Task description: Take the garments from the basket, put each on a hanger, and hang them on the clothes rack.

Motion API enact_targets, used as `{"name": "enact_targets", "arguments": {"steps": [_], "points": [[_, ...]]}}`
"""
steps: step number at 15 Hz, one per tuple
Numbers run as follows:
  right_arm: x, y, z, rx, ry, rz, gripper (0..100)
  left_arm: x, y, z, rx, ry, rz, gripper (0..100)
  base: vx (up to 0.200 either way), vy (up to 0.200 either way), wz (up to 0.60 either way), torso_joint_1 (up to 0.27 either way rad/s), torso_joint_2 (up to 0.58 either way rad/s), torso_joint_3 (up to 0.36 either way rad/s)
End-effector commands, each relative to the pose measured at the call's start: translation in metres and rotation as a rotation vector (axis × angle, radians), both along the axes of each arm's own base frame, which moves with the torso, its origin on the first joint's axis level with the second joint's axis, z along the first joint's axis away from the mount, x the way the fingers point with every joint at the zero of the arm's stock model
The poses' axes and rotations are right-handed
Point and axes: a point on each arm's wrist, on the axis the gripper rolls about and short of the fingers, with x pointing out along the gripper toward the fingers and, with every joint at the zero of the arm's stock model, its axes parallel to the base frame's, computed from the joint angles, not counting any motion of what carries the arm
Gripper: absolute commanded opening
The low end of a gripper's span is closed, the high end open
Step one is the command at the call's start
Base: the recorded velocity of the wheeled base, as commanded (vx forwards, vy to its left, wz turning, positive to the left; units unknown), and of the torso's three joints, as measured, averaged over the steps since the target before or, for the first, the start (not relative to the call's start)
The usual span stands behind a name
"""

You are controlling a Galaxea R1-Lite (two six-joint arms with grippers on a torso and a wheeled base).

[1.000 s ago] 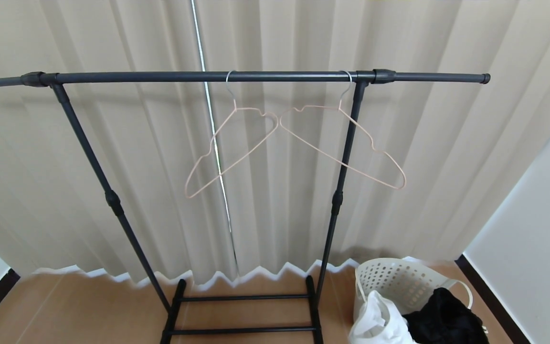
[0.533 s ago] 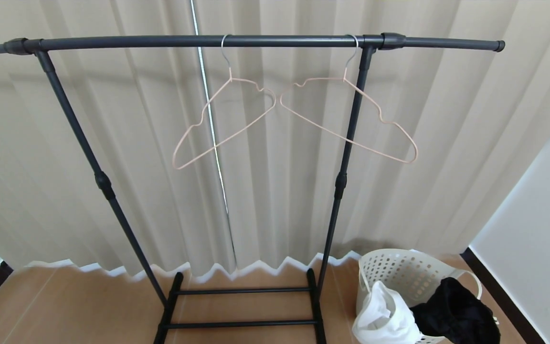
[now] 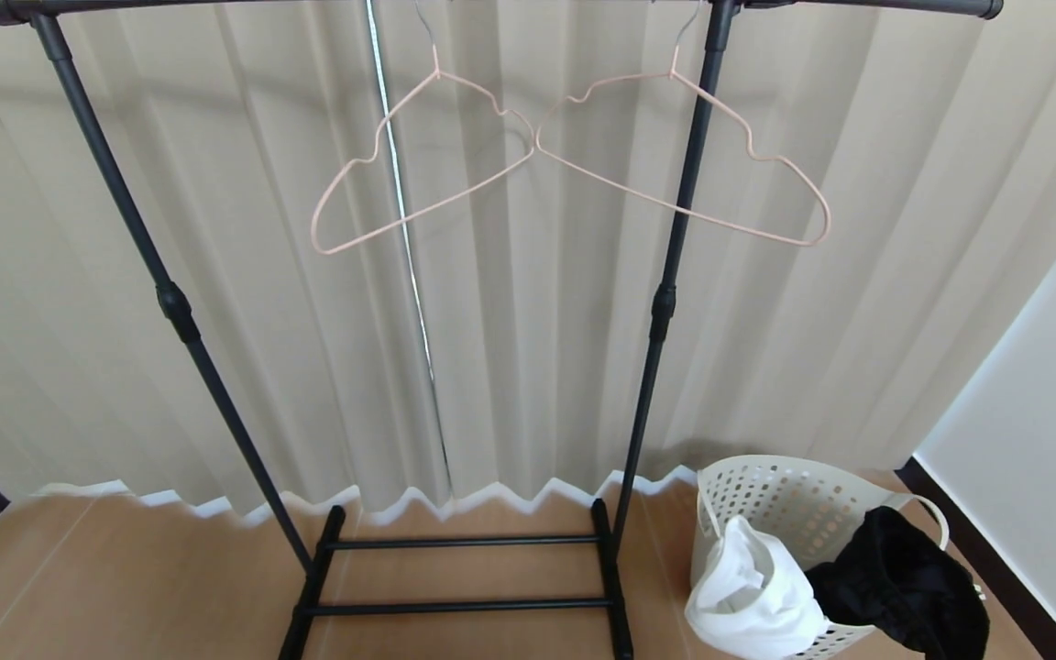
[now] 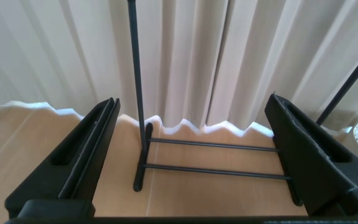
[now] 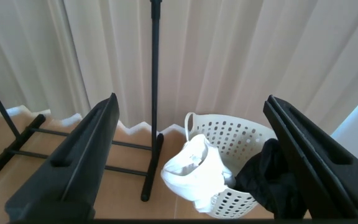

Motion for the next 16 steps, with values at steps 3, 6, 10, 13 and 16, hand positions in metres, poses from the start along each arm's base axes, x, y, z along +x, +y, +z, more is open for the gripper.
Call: {"name": "enact_targets", "arguments": {"steps": [3,6,10,13,16], "points": [[0.0000,0.0000,0.0001,0.000,-0.001,-0.002,100,0.0001,0.0000,0.0001,-0.001,0.001,0.000,100,0.000,0.000,0.00,-0.090,0.47,0.373],[0.0000,0.0000,0.0001,-0.002,-0.001,-0.001,100,0.0001,0.0000,0.0001,0.001,0.001,0.000,100,0.000,0.000,0.00,-0.033,0.29,0.247],[0.0000,0.0000,0.0001,-0.003,-0.002,-0.001,100,0.0001,0.0000,0.0001,-0.001,0.001,0.000,100,0.000,0.000,0.00,-0.001,0.04,0.027],[0.0000,0.0000,0.0001,-0.002,-0.001,-0.001,100,0.0001,0.0000,0.0001,-0.001,0.001,0.000,100,0.000,0.000,-0.60,-0.004,0.02,0.004],[0.0000,0.0000,0.0001,0.000,-0.001,0.001,100,0.0001,0.0000,0.0001,-0.001,0.001,0.000,100,0.000,0.000,-0.60,0.007,0.00,0.007]]}}
